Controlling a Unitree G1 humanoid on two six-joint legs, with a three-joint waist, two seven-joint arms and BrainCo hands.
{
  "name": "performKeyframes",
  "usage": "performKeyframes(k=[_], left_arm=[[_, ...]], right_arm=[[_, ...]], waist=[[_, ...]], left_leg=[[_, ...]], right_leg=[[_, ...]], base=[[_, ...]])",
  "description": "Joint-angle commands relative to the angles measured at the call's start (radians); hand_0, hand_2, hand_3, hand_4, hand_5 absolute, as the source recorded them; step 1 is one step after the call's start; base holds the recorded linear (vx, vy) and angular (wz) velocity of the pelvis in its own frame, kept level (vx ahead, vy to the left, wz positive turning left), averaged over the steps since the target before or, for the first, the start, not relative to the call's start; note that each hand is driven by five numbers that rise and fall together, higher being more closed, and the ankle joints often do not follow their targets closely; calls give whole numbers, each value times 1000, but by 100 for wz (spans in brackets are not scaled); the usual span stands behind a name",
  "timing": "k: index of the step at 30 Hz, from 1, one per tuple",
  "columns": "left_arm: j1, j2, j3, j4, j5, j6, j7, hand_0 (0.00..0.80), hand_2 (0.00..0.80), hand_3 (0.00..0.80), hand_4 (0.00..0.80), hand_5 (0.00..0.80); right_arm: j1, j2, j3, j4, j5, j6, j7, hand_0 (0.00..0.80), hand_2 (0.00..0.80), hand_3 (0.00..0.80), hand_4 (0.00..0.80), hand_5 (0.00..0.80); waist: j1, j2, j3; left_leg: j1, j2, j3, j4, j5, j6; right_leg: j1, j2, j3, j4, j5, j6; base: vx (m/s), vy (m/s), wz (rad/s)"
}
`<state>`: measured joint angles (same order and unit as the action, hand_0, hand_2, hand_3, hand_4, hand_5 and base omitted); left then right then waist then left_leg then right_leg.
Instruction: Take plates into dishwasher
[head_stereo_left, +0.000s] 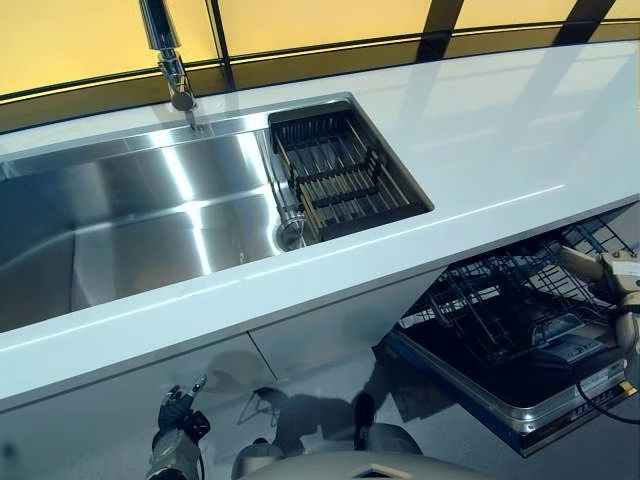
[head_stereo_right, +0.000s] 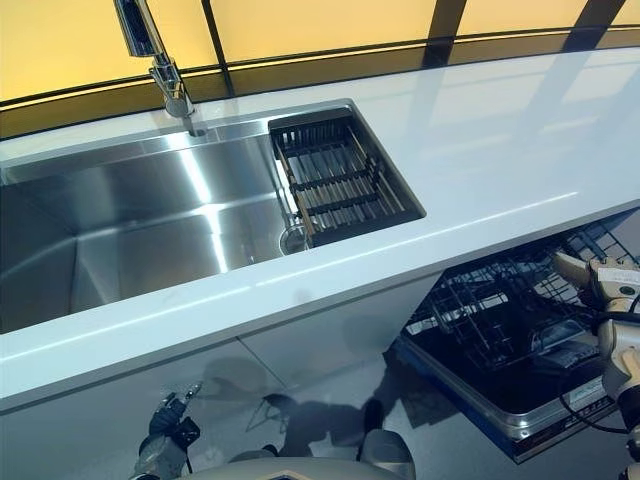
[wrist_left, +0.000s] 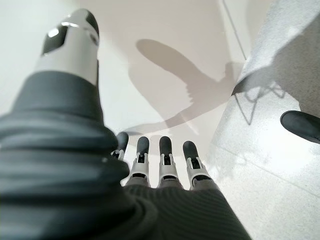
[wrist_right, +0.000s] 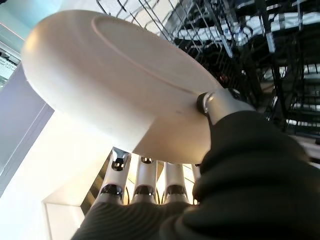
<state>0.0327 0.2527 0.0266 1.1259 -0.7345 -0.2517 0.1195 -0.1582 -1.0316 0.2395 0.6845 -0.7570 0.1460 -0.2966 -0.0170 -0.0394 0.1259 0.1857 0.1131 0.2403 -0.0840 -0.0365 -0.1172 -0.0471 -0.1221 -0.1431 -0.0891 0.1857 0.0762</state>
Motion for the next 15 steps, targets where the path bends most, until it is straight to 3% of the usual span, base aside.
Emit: performKeyframes(k=[1, 7, 15], left_arm=[[-46, 46, 29, -8, -25, -35, 9, 0, 0, 0, 0, 0], [-53, 40, 21, -23, -22, -41, 8, 0, 0, 0, 0, 0], [-69, 41, -4, -44, -14, -40, 23, 0, 0, 0, 0, 0]], right_arm=[[-66, -5, -20, 0, -54, 33, -29, 800, 800, 800, 800, 800], [-83, 25, 16, 1, -93, 14, -32, 800, 800, 800, 800, 800], [-212, 104, 142, 130, -86, 44, -30, 800, 800, 800, 800, 800]], waist=[[-22, -65, -18], [-16, -65, -16], [20, -55, -11]], left_leg=[[-12, -25, -2, 28, -40, 82], [-13, -26, -2, 32, -42, 84], [-13, -31, -18, 33, -40, 86]], right_leg=[[65, -63, 40, 2, -58, 86], [61, -63, 38, 2, -53, 89], [64, -70, 21, 2, -50, 89]], base=[[0, 0, 0], [0, 0, 0], [-4, -19, 0]])
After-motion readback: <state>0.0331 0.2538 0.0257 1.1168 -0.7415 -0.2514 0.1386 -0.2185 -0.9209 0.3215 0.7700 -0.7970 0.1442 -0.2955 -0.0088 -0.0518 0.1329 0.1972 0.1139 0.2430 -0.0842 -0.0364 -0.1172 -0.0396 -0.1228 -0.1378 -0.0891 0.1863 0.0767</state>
